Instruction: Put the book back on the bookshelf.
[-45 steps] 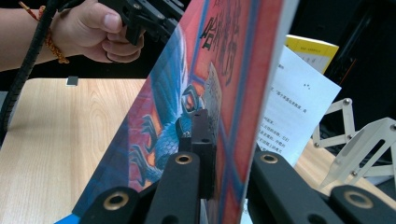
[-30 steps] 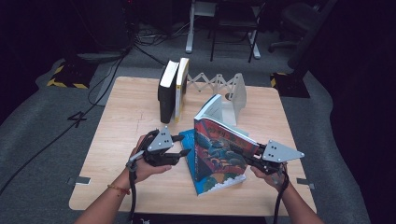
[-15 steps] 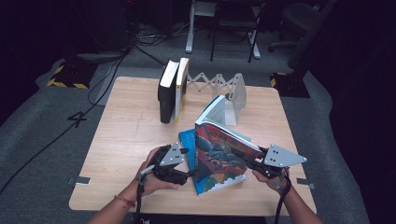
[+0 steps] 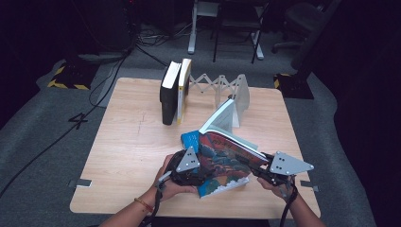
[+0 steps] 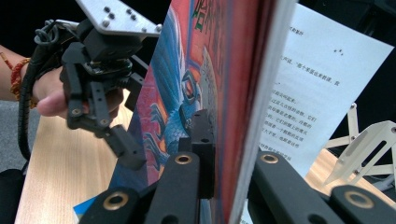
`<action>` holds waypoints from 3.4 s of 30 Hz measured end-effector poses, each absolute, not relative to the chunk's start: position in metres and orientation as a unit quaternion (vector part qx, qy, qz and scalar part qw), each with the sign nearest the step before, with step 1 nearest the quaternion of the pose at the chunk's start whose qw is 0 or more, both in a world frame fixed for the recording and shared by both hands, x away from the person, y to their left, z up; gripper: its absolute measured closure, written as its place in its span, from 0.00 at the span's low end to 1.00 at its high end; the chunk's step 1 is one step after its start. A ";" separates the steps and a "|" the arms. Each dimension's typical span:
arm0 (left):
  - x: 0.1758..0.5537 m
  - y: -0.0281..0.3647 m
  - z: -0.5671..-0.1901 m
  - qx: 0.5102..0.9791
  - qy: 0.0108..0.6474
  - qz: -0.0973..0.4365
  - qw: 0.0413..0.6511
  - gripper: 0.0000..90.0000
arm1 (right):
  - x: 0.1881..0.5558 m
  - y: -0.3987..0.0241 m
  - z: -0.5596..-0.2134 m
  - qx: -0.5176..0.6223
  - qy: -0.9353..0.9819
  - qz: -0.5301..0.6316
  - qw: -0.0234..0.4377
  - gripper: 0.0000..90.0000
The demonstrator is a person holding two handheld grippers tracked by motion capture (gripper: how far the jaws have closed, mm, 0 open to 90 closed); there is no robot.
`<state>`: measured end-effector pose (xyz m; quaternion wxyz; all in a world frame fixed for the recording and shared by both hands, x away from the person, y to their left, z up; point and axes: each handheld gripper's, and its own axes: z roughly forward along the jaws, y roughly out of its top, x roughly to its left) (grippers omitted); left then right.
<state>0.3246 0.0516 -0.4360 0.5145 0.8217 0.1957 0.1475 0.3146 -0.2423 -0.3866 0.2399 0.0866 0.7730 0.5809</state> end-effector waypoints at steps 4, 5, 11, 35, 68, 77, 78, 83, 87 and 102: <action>0.327 0.051 -0.433 0.813 0.199 0.153 0.526 0.51 | 0.314 -0.243 -0.387 0.086 0.773 0.581 0.239 0.94; 0.329 0.052 -0.431 0.809 0.197 0.154 0.532 0.53 | 0.313 -0.243 -0.387 0.086 0.773 0.581 0.240 0.93; 0.330 0.054 -0.431 0.808 0.191 0.159 0.535 0.59 | 0.315 -0.247 -0.389 0.100 0.771 0.576 0.250 0.86; 0.314 0.051 -0.430 0.818 0.145 0.142 0.538 0.81 | 0.341 -0.262 -0.402 0.190 0.760 0.568 0.251 0.35; 0.319 0.039 -0.376 0.775 0.128 0.167 0.596 0.74 | 0.344 -0.252 -0.412 0.185 0.778 0.561 0.215 0.39; 0.321 0.032 -0.372 0.781 0.131 0.173 0.586 0.79 | 0.344 -0.252 -0.412 0.185 0.778 0.560 0.217 0.39; 0.321 0.032 -0.372 0.782 0.131 0.173 0.584 0.80 | 0.344 -0.252 -0.412 0.185 0.779 0.559 0.216 0.39; 0.323 0.033 -0.371 0.784 0.134 0.166 0.583 0.81 | 0.344 -0.251 -0.411 0.189 0.779 0.557 0.216 0.39; 0.323 0.033 -0.370 0.785 0.135 0.163 0.582 0.81 | 0.344 -0.251 -0.411 0.189 0.779 0.558 0.215 0.39; 0.343 0.025 -0.359 0.790 0.142 0.155 0.576 0.82 | 0.353 -0.270 -0.418 0.211 0.798 0.527 0.202 0.38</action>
